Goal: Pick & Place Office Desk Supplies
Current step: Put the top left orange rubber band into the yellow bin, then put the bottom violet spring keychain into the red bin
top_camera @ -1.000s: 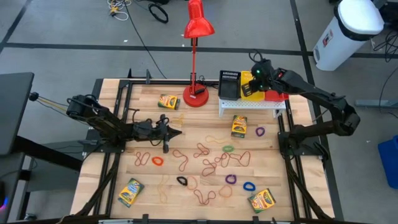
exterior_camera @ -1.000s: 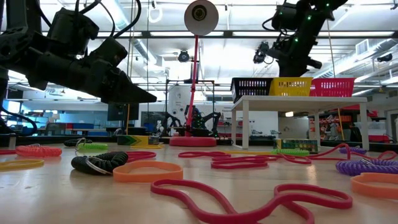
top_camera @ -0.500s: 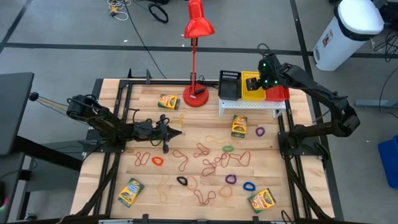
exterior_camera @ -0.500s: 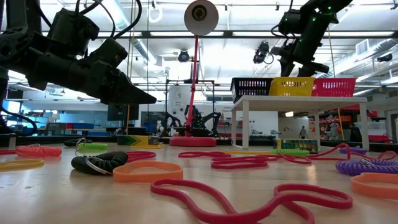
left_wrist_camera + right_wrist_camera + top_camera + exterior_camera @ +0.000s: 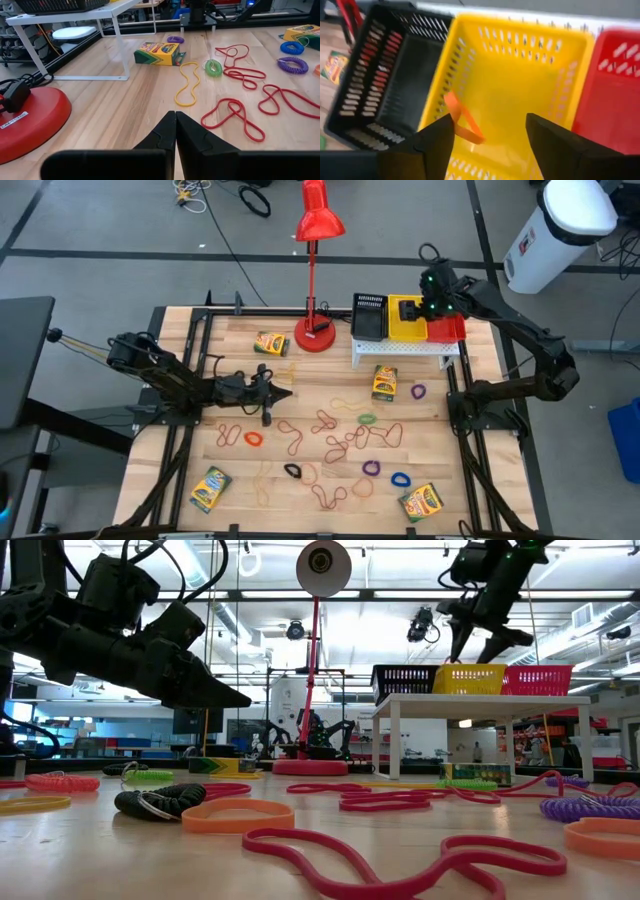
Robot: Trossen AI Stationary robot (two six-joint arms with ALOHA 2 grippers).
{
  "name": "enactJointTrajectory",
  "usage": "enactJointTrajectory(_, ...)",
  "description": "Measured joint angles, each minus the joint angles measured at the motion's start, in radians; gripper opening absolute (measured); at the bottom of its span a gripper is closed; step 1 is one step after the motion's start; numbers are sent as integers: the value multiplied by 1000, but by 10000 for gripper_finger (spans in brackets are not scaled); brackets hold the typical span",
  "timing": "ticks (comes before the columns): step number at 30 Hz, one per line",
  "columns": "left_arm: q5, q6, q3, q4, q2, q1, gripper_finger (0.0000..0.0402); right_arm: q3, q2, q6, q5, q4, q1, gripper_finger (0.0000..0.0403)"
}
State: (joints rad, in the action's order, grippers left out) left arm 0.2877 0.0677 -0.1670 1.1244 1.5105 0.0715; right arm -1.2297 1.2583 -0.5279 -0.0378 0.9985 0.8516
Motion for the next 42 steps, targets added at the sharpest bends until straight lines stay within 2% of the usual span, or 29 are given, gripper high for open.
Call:
enactJointTrajectory(5,0,0,0,0,0,0,16,0,0,-3,-40,32,0,301)
enactJointTrajectory(13,0,0,0,0,0,0,16,0,0,60,-42,-28,0,350)
enactJointTrajectory(20,0,0,0,-5,0,0,16,0,-31,190,-50,-75,-1,370)
enactJointTrajectory(24,0,-8,0,-6,0,0,16,0,-71,243,-161,-49,-21,371)
enactJointTrajectory(25,0,-11,0,-6,0,0,16,0,-81,255,-154,-28,-44,368)
enactJointTrajectory(26,0,-15,0,-6,0,0,16,3,-92,269,-110,-4,-76,361)
enactJointTrajectory(28,0,-17,0,-6,0,0,16,24,-117,274,54,28,-181,338)
enactJointTrajectory(30,0,-25,0,-5,0,0,16,60,-137,245,227,31,-312,301)
enactJointTrajectory(32,0,-36,-1,-7,0,0,16,100,-165,214,347,10,-443,257)
enactJointTrajectory(38,0,-51,-2,-6,0,0,16,250,-208,113,523,-150,-841,117)
enactJointTrajectory(42,0,-51,-2,-7,0,0,16,354,-197,-9,588,-260,-1016,31)
